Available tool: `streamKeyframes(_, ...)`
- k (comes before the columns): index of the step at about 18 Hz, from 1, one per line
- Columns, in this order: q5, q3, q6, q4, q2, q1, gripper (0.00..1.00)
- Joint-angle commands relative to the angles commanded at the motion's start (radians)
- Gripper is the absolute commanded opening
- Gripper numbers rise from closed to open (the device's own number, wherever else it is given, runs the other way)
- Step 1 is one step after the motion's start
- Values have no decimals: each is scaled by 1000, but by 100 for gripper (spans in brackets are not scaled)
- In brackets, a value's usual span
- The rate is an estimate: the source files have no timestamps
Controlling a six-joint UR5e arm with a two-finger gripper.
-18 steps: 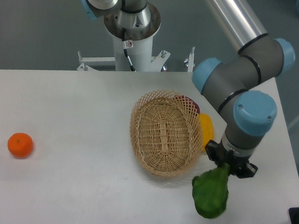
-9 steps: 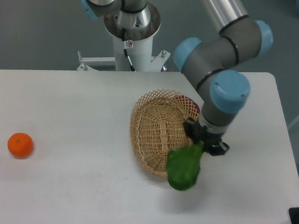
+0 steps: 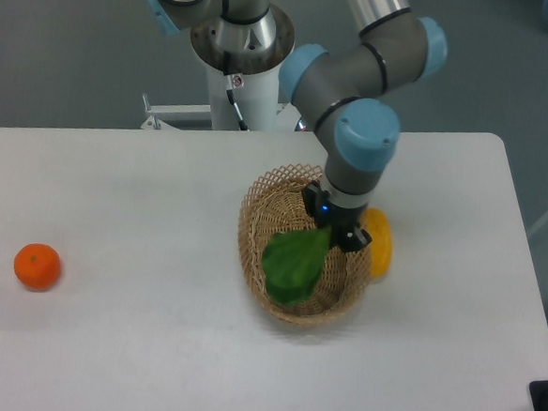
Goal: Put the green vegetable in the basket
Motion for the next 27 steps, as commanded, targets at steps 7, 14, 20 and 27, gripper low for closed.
streamKeyframes(7,-2,-25,-2,5,6,-8,99)
streamKeyframes(14,0,35,-2,2,-1,-3,100)
streamKeyframes(20,-1,158,0,-2,-44,21,100)
streamKeyframes(27,-44,316,-2,-14,-100,84,100)
